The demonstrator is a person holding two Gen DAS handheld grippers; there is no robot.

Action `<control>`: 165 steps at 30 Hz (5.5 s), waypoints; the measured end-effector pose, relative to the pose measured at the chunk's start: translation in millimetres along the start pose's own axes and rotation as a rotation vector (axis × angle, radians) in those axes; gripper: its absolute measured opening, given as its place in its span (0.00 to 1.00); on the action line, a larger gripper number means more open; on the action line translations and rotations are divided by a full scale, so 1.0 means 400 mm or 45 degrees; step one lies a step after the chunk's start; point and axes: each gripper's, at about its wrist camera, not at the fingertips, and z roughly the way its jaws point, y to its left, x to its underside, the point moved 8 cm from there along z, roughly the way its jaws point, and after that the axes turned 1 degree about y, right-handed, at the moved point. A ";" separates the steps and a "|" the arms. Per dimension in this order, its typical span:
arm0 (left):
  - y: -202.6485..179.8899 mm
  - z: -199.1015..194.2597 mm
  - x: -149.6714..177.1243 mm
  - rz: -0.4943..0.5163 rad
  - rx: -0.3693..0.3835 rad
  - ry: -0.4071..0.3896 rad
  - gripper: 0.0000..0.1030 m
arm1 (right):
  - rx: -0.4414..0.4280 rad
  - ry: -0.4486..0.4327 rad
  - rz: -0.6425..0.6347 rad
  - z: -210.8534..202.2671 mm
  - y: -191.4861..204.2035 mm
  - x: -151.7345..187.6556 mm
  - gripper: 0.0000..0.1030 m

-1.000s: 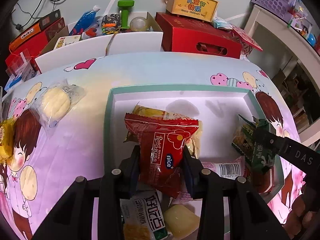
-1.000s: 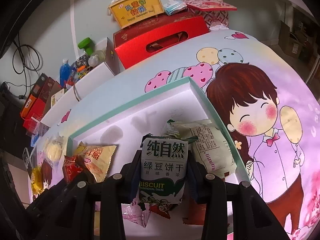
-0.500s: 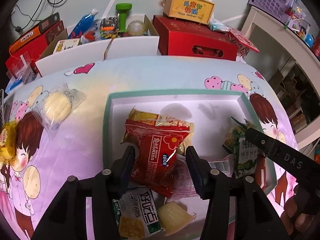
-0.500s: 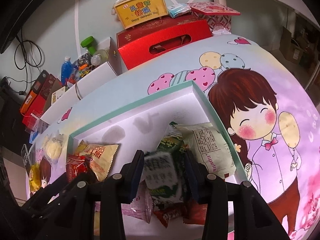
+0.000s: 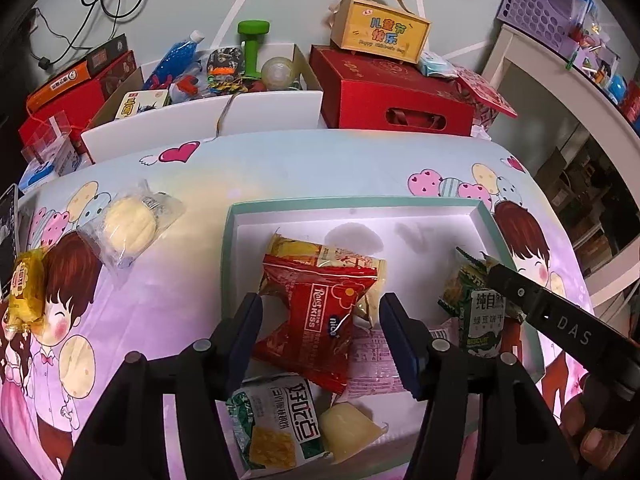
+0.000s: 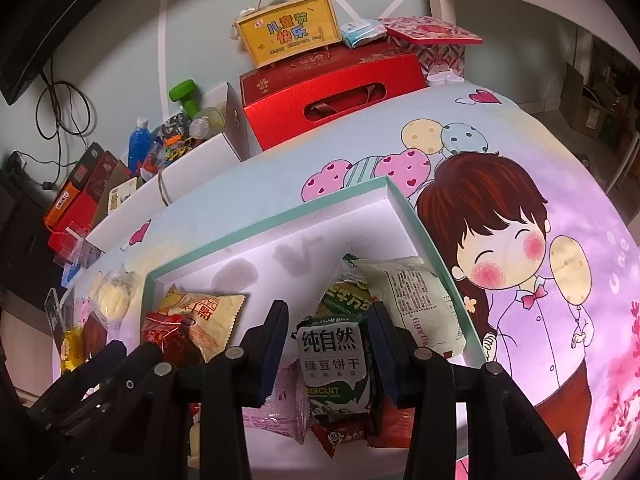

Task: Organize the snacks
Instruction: 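Lower and release the carton into the tray with the right gripper while the left gripper releases the red packet, then lift both open grippers from the tray back toward the snack pile, then move the left gripper to the yellow bread packet while the right gripper approaches the clear-wrapped round bun, then grasp the yellow bread packet with the left gripper while the right gripper grasps the wrapped bun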

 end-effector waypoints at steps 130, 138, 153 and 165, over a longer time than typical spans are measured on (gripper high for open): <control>0.760 -0.088 0.029 -0.527 -0.133 -0.013 0.93 | -0.335 0.231 -0.440 0.076 0.637 0.049 1.00; 0.790 -0.061 0.021 -0.534 -0.056 0.031 0.93 | -0.295 0.322 -0.509 0.136 0.725 0.025 1.00; 0.841 0.023 0.061 -0.510 -0.163 0.092 0.82 | -0.283 0.449 -0.479 0.336 0.798 0.063 1.00; 0.837 0.045 0.070 -0.457 -0.231 0.076 0.55 | -0.239 0.407 -0.451 0.408 0.821 0.063 0.84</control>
